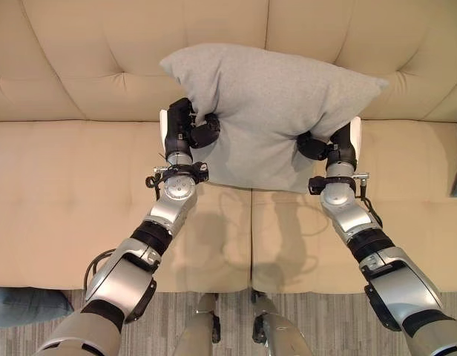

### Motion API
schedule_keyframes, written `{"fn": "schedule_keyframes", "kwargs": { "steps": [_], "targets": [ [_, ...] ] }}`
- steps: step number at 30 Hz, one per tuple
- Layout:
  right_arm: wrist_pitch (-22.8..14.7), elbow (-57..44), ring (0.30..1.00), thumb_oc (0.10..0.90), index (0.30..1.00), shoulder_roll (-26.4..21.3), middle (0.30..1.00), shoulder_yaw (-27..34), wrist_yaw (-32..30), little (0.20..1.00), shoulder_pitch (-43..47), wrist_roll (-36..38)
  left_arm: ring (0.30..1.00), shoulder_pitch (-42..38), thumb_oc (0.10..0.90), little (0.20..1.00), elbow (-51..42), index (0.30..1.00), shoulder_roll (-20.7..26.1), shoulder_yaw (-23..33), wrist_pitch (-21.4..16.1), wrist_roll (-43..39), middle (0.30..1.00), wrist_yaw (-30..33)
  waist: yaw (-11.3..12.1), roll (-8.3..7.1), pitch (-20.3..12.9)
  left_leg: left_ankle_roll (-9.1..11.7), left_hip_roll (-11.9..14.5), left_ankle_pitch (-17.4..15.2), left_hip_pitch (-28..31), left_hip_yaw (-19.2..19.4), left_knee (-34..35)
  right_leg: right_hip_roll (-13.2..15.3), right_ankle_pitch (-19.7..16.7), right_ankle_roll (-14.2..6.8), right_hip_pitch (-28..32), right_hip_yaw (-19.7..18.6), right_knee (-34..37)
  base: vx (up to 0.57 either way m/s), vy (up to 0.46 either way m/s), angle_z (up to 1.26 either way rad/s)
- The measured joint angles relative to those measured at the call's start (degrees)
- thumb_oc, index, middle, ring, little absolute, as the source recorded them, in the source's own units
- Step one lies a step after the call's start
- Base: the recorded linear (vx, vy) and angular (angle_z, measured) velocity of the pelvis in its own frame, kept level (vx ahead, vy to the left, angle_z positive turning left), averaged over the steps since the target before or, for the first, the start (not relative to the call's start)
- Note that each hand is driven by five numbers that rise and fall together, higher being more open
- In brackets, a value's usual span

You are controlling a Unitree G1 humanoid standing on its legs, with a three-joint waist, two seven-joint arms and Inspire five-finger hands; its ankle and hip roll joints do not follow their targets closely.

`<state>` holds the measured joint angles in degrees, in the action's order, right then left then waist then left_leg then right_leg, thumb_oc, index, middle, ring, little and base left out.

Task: Pick up all the scattered cushions and arrange them neatly on the sofa.

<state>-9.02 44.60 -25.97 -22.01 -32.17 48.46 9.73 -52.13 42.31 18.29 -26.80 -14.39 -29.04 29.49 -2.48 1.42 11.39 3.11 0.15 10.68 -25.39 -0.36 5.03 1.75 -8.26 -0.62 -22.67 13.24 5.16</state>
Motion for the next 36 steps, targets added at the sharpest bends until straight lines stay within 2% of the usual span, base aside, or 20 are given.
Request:
{"fn": "schedule_keyframes", "kwargs": {
  "steps": [3, 9, 12, 15, 16, 18, 19, 22, 23, 26, 31, 32, 33, 36],
  "targets": [
    [0.03, 0.15, 0.9, 0.8, 0.9, -0.13, 0.9, 0.01, -0.85, 0.9, 0.0, -0.94, 0.9, -0.03, 0.8, 0.9, 0.01, 0.9, 0.18, 0.04, -0.28, 0.01, 0.9, 0.0, 0.02, 0.0, 0.0, 0.0, 0.0, 0.0, -0.07, 0.02, 0.0, 0.0, 0.04, -0.06, -0.1, -0.09, 0.0, 0.0, -0.012, 0.0],
    [0.03, -0.87, 0.9, 0.8, 0.9, -3.88, 0.9, 0.17, -0.9, 0.9, 0.02, -4.28, 0.9, 0.42, 0.8, 0.9, -0.51, 0.9, 1.54, 0.11, -0.58, 0.04, 0.9, -1.75, 0.2, -0.09, 0.06, 0.0, -0.01, 0.0, -0.07, 0.03, 0.0, 0.01, 0.07, -0.11, -0.09, -0.23, 0.0, 0.0, 0.0, 0.0],
    [-0.07, -6.59, 0.9, 0.8, 0.9, -7.24, 0.9, 4.48, -0.62, 0.9, -2.86, -6.02, 0.9, 5.22, 0.8, 0.9, -4.55, 0.9, 2.48, 5.11, -1.41, -0.13, 0.9, -4.38, 0.08, -0.13, 0.08, 0.0, 0.0, 0.0, 0.05, 0.08, 0.0, 0.02, 0.07, -0.11, 0.03, -0.2, 0.0, 0.03, -0.037, -0.01],
    [-0.86, -8.25, 0.9, 0.8, 0.9, -8.81, 0.9, 8.01, -0.39, 0.9, -5.29, -6.4, 0.9, 8.33, 0.8, 0.9, -5.55, 0.9, 2.73, 8.66, -1.94, -0.31, 0.9, -5.16, 0.19, -0.16, 0.1, 0.0, 0.04, 0.0, 0.22, 0.05, -0.01, -0.01, 0.07, -0.11, 0.26, -0.07, -0.01, 0.01, -0.024, 0.01],
    [-1.16, -10.78, 0.9, 0.8, 0.9, -8.95, 0.9, 11.97, -0.39, 0.9, -8.23, -6.37, 0.9, 11.73, 0.8, 0.9, -8.65, 0.9, 2.82, 11.53, -1.96, -1.24, 0.9, -5.24, 0.18, -0.22, 0.13, 0.0, 0.03, 0.0, 0.46, 0.02, -0.01, -0.01, 0.07, -0.11, 0.54, -0.01, -0.02, 0.01, -0.019, 0.03],
    [-1.22, -12.12, 0.9, 0.8, 0.9, -9.4, 0.9, 14.75, -0.44, 0.9, -11.01, -6.33, 0.9, 15.16, 0.8, 0.9, -10.4, 0.9, 3.17, 13.28, -2.6, -2.48, 0.9, -5.18, 0.09, -0.26, 0.15, 0.0, 0.03, 0.0, 1.13, 0.0, -0.01, 0.0, 0.1, -0.14, 1.19, 0.08, -0.04, 0.0, -0.003, 0.02],
    [-1.24, -14.38, 0.9, 0.8, 0.9, -9.67, 0.9, 16.99, -0.19, 0.9, -14.36, -6.35, 0.9, 19.31, 0.8, 0.9, -12.8, 0.9, 3.66, 15.13, -3.03, -2.59, 0.9, -5.24, -0.01, -0.48, 0.29, 0.0, 0.01, 0.0, 1.95, 0.02, -0.01, 0.02, 0.11, -0.16, 2.04, 0.09, -0.03, 0.04, -0.009, 0.01],
    [-1.24, -17.93, 0.9, 0.8, 0.9, -9.66, 0.9, 19.49, 1.4, 0.9, -18.78, -6.44, 0.9, 24.44, 0.8, 0.9, -16.27, 0.9, 3.48, 17.59, -2.96, -2.61, 0.9, -6.28, 0.04, -0.56, 0.33, 0.0, -0.04, 0.0, 2.71, 0.01, 0.01, 0.07, 0.47, -0.67, 2.92, 0.13, -0.01, 0.04, -0.005, 0.03],
    [-1.86, -21.63, 0.9, 0.8, 0.9, -9.49, 0.9, 20.53, 2.22, 0.9, -22.68, -6.76, 0.9, 28.93, 0.8, 0.9, -20.33, 0.9, 3.25, 18.82, -3.19, -2.46, 0.9, -7.66, 0.07, -0.62, 0.36, 0.0, -0.02, 0.0, 3.03, 0.01, 0.01, 0.07, 0.54, -0.77, 3.27, 0.07, -0.01, 0.07, 0.002, 0.05],
    [-2.3, -23.77, 0.9, 0.8, 0.9, -8.6, 0.9, 21.28, 5.94, 0.9, -28.86, -7.84, 0.9, 35.86, 0.8, 0.9, -22.18, 0.9, 2.9, 19.52, -2.97, -1.8, 0.9, -10.74, 0.28, -0.75, 0.43, -0.01, -0.11, -0.04, 5.02, 0.01, 0.02, 0.16, 1.03, -1.41, 5.4, 0.01, 0.0, 0.06, 0.009, 0.03],
    [-2.18, -25.15, 0.9, 0.8, 0.9, -3.36, 0.9, 23.14, 11.21, 0.9, -43.35, -10.94, 0.9, 50.34, 0.8, 0.9, -25.13, 0.9, 1.55, 21.03, -2.23, 1.32, 0.9, -15.37, 0.49, -1.31, 0.74, 0.38, -0.11, -0.66, 9.63, 0.03, 0.05, 0.18, 2.74, -3.26, 10.42, -0.38, 0.05, 0.06, 0.025, 0.07],
    [-2.19, -25.11, 0.9, 0.8, 0.9, -2.92, 0.9, 23.09, 12.15, 0.9, -45.62, -11.68, 0.9, 52.38, 0.8, 0.9, -24.91, 0.9, 1.52, 21.15, -2.02, 2.44, 0.9, -16.01, 0.56, -1.3, 0.74, 0.86, -0.02, -1.54, 10.21, 0.06, 0.08, 0.16, 3.54, -3.36, 11.0, -0.56, 0.05, 0.03, 0.012, -0.01],
    [-2.19, -25.09, 0.9, 0.8, 0.9, -2.18, 0.9, 23.24, 12.79, 0.9, -47.0, -12.46, 0.9, 53.91, 0.8, 0.9, -24.76, 0.9, 1.51, 21.34, -1.8, 3.38, 0.9, -16.82, 0.54, -1.23, 0.75, 0.55, 0.2, -2.39, 10.89, 0.06, 0.08, -0.12, 3.58, -2.42, 11.62, -0.59, 0.06, 0.03, 0.02, -0.03],
    [-2.06, -25.01, 0.9, 0.8, 0.9, 0.41, 0.9, 22.94, 14.95, 0.9, -53.85, -13.76, 0.9, 60.51, 0.8, 0.9, -24.04, 0.9, 1.12, 20.84, -0.21, 5.29, 0.9, -19.77, 0.52, -1.27, 0.7, 0.03, 0.35, -3.69, 13.72, 0.25, 0.3, -0.26, 3.94, -2.83, 14.45, -0.71, 0.08, 0.02, 0.044, -0.02]
  ]
}}
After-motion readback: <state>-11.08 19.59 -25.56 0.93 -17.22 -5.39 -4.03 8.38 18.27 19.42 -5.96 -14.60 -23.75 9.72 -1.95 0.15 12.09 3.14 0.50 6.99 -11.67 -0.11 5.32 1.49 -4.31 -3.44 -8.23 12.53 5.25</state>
